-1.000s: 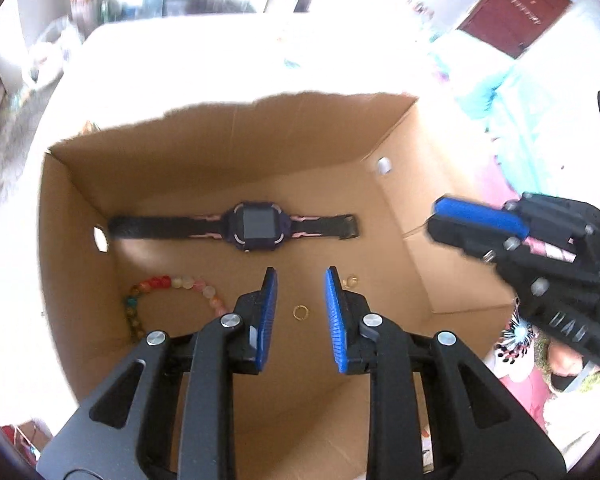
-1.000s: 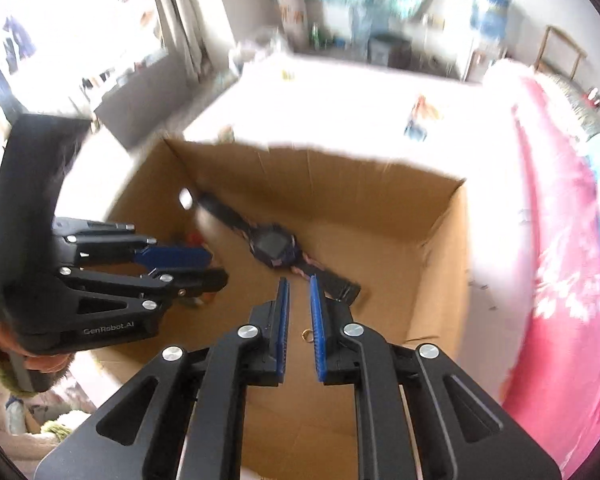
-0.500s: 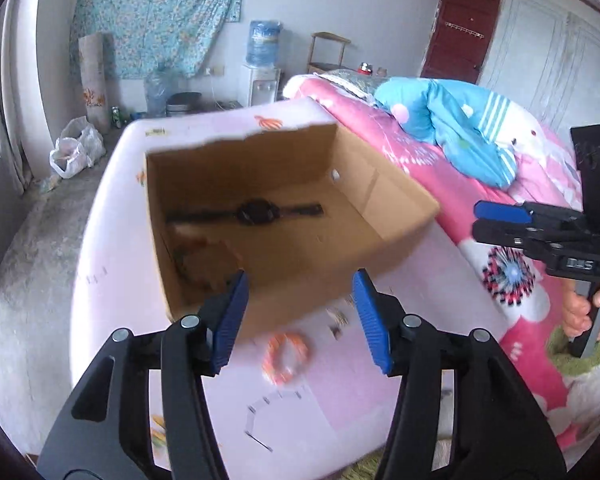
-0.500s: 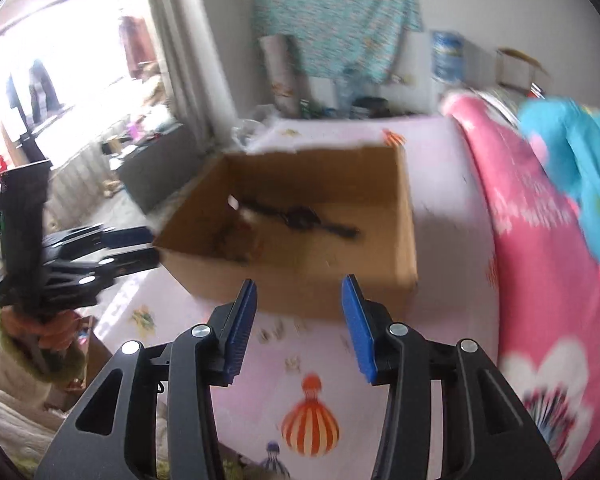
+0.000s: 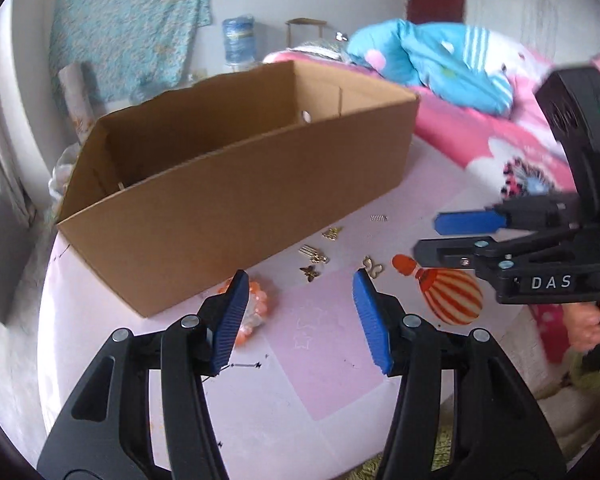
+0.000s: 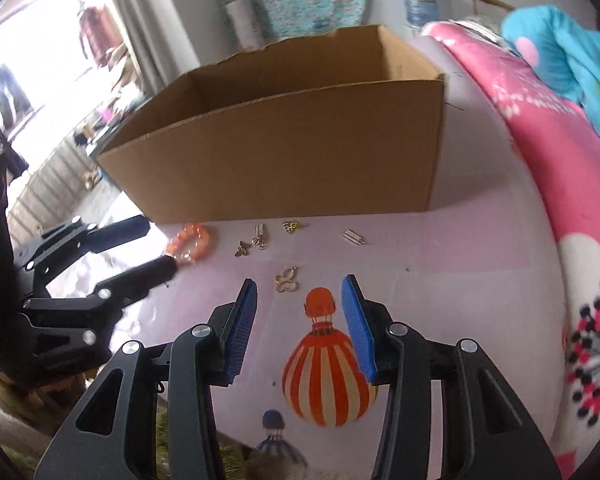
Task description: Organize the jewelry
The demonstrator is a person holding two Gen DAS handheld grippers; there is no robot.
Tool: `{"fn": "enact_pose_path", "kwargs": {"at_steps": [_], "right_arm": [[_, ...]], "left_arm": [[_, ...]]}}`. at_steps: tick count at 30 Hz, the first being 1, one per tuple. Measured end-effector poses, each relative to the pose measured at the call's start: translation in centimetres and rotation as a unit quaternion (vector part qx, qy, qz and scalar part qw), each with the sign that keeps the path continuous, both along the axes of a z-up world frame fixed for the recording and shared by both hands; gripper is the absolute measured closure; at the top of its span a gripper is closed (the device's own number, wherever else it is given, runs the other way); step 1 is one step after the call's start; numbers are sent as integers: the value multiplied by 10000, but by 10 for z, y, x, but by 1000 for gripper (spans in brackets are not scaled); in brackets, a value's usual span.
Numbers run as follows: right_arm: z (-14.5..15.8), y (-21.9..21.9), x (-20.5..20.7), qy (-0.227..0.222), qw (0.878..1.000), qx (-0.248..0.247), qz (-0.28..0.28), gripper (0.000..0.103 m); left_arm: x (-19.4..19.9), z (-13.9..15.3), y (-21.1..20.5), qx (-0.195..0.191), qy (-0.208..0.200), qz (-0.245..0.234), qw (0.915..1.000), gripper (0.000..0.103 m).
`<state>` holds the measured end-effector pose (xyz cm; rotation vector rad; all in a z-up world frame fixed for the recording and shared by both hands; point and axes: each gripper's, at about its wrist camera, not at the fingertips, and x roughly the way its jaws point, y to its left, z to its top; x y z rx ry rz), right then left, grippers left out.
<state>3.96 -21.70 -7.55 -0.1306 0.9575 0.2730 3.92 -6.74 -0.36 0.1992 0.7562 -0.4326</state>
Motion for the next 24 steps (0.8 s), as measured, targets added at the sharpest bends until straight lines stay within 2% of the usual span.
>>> {"fn": "enact_pose_path", "kwargs": {"at_steps": [4, 7, 13, 15, 24], "right_arm": [[-9, 8, 10, 14, 9990, -129, 421, 67], [-17, 16, 13, 37, 9968, -309, 734, 67], [-30, 32, 18, 23, 9853, -922, 1436, 71], [-34, 35, 20, 40, 9795, -1098, 1687, 75], [-30, 29, 33, 356, 9619, -1039, 2503, 77]], "left_arm": [[6, -10, -11, 116, -1, -176, 9998, 52], [9, -15, -14, 169, -3, -249, 9995, 53], [21, -20, -13, 202, 127, -248, 9994, 53], [24, -20, -12, 172, 169, -236, 9994, 53], [25, -21, -6, 107, 302, -205, 9993, 53]]}}
